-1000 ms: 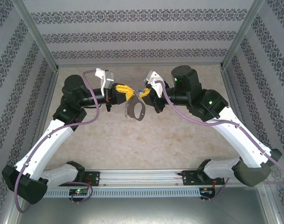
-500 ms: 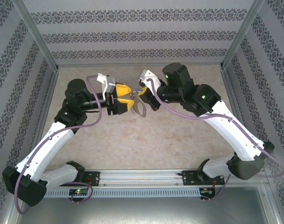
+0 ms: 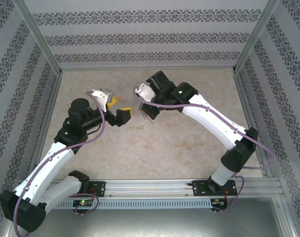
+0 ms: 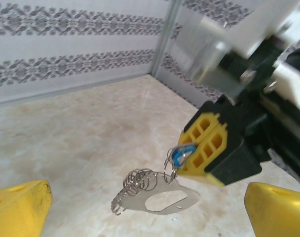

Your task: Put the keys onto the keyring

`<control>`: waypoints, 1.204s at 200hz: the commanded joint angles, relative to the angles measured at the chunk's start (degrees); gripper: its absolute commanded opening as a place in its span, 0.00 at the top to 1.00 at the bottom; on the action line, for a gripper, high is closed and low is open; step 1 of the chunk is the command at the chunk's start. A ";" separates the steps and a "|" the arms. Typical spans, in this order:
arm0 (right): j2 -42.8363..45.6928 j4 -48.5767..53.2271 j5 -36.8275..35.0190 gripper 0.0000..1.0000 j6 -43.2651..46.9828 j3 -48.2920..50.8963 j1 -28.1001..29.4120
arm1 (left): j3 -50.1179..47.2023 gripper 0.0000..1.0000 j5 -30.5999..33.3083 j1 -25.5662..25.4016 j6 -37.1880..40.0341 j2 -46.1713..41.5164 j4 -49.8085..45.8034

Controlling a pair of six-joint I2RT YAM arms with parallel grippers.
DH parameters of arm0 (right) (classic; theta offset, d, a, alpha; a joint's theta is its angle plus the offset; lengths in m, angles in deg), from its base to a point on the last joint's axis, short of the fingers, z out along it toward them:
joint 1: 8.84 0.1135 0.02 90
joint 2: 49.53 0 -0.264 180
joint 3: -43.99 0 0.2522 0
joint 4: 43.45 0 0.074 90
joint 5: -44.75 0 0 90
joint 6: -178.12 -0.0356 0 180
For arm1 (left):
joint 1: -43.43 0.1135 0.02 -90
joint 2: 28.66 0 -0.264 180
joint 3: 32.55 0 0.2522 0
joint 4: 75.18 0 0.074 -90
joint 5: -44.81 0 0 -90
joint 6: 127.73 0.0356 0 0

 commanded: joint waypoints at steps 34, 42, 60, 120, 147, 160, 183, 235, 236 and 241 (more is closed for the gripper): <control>-3.97 -2.90 10.61 1.00 -6.71 7.44 -0.27 | -2.36 0.00 6.78 0.56 -4.88 -1.06 -0.29; -3.90 -4.18 12.10 1.00 -8.03 10.54 -0.46 | -2.87 0.00 6.61 0.55 -5.81 -0.83 0.62; -3.72 -7.92 15.87 1.00 -11.02 17.26 -1.26 | -3.65 0.00 6.98 0.57 -6.67 -0.35 1.48; -1.39 -7.94 14.75 1.00 -14.03 27.35 -4.27 | -1.47 0.00 4.79 0.58 -6.45 3.96 2.29; 0.34 -8.62 13.56 0.97 -15.28 31.23 -5.64 | -1.66 0.00 4.24 0.53 -7.35 5.47 4.19; 0.47 -8.80 13.31 0.92 -15.54 32.58 -6.35 | -1.42 0.00 4.12 0.58 -6.91 6.09 4.35; 0.31 -9.62 14.14 0.87 -16.38 33.93 -7.39 | -1.37 0.00 4.02 0.53 -6.26 6.67 3.96; 0.37 -9.81 12.76 0.78 -18.60 37.85 -10.55 | -3.35 0.00 4.67 0.52 -7.81 5.78 5.80; 0.48 -9.81 12.66 0.78 -18.65 37.92 -10.64 | -3.39 0.00 4.66 0.55 -7.78 5.71 5.80; 0.79 -9.82 12.48 0.78 -18.77 38.46 -11.13 | -3.58 0.00 4.72 0.53 -7.70 5.53 5.81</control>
